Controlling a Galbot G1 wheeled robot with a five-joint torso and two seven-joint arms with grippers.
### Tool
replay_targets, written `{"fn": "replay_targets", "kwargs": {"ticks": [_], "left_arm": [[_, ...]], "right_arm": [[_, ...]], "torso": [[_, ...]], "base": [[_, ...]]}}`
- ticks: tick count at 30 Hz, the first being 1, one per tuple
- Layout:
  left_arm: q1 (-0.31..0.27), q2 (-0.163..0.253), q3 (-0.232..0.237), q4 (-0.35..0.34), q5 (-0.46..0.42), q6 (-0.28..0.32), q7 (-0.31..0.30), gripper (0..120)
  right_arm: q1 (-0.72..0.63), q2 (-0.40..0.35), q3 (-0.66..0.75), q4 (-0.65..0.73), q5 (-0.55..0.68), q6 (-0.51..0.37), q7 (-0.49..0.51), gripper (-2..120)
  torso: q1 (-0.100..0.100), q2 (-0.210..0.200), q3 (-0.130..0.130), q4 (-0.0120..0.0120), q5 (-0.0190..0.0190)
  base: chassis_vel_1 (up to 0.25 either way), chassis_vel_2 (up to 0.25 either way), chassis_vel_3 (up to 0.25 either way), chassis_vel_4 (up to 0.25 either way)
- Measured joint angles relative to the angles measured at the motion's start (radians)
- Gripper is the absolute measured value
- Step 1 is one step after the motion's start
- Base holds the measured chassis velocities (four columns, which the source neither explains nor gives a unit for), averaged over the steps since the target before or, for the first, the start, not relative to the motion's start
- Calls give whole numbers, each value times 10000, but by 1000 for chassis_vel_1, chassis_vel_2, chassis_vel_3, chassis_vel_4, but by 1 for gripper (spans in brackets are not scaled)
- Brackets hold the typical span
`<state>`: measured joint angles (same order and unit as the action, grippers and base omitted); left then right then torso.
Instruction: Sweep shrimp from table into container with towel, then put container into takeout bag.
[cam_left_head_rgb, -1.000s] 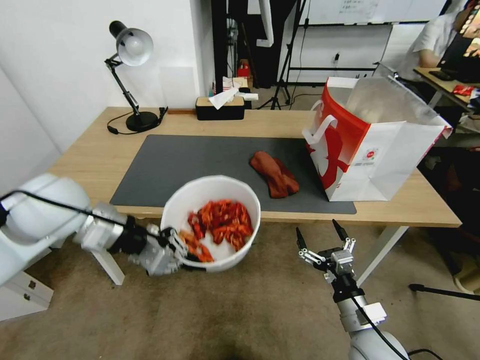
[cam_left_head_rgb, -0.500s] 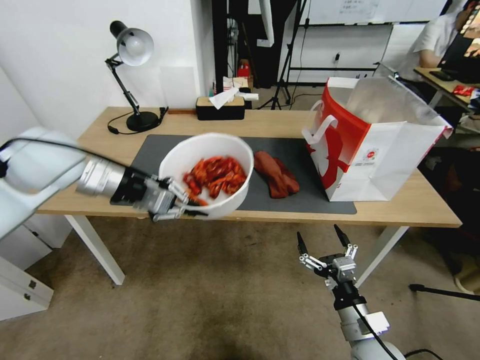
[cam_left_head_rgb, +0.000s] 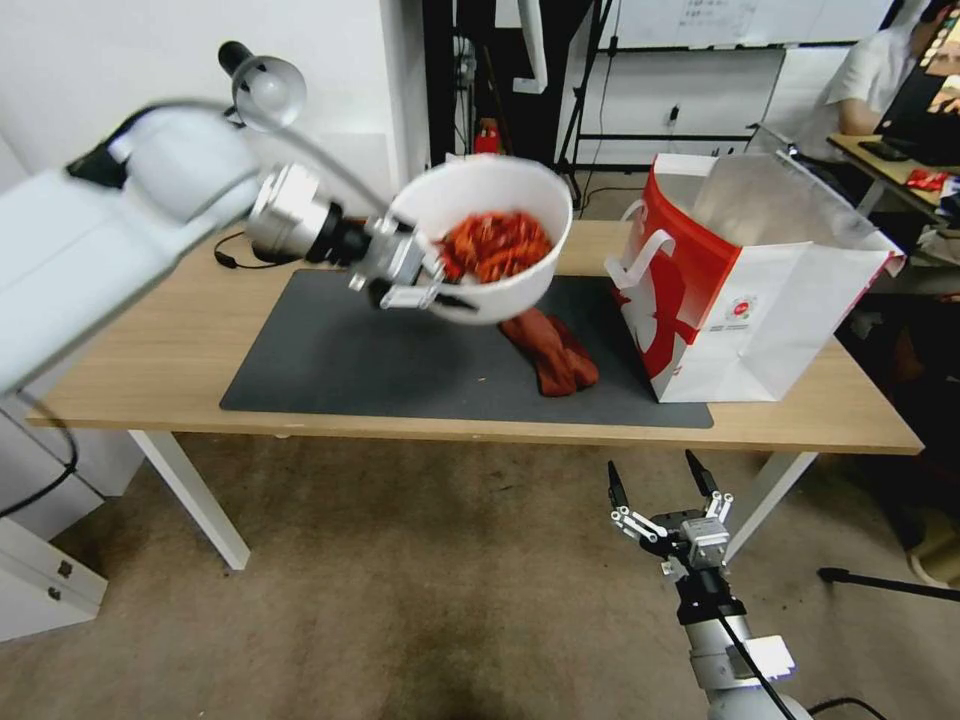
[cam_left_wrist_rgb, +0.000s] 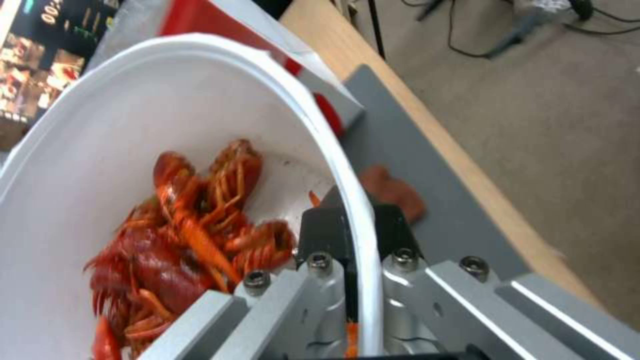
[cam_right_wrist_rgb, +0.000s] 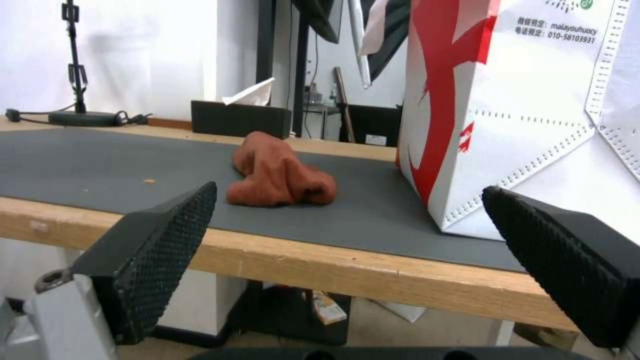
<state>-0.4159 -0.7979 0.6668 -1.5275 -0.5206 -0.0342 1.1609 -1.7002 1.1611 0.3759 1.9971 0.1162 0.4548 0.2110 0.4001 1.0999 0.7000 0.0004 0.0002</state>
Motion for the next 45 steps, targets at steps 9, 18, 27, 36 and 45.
{"fn": "replay_targets", "kwargs": {"ticks": [9, 18, 27, 36, 45], "left_arm": [[-1323, -2398, 904, 1834, -343, -184, -27, 0], [-2277, -4219, 1224, 4000, -445, -539, 101, 0], [-2385, -6085, 1212, 5791, -369, -934, 285, 0], [-2519, -7612, 972, 7540, -60, -1216, 439, 0], [-2489, -8196, 1148, 7797, -36, -1174, 240, 0]], "right_arm": [[-18, 129, 84, 60, -36, 7, -7, 100], [-23, 216, 129, 134, -37, 20, -12, 100], [-50, 291, 151, 184, -38, 74, -25, 100], [-55, 414, 136, 275, -48, 96, -36, 100], [-71, 509, 138, 375, -54, 101, -43, 100]], "torso": [[-1, 2, 1, -5, 2], [-1, 2, 0, -2, 0], [-1, 1, 0, -7, 3], [-1, 1, -1, -3, -1], [-1, 1, -1, -4, 0]], "base": [[0, 0, 0, 0], [0, 0, 0, 0], [0, 0, 0, 0], [0, 0, 0, 0], [0, 0, 0, 0]]}}
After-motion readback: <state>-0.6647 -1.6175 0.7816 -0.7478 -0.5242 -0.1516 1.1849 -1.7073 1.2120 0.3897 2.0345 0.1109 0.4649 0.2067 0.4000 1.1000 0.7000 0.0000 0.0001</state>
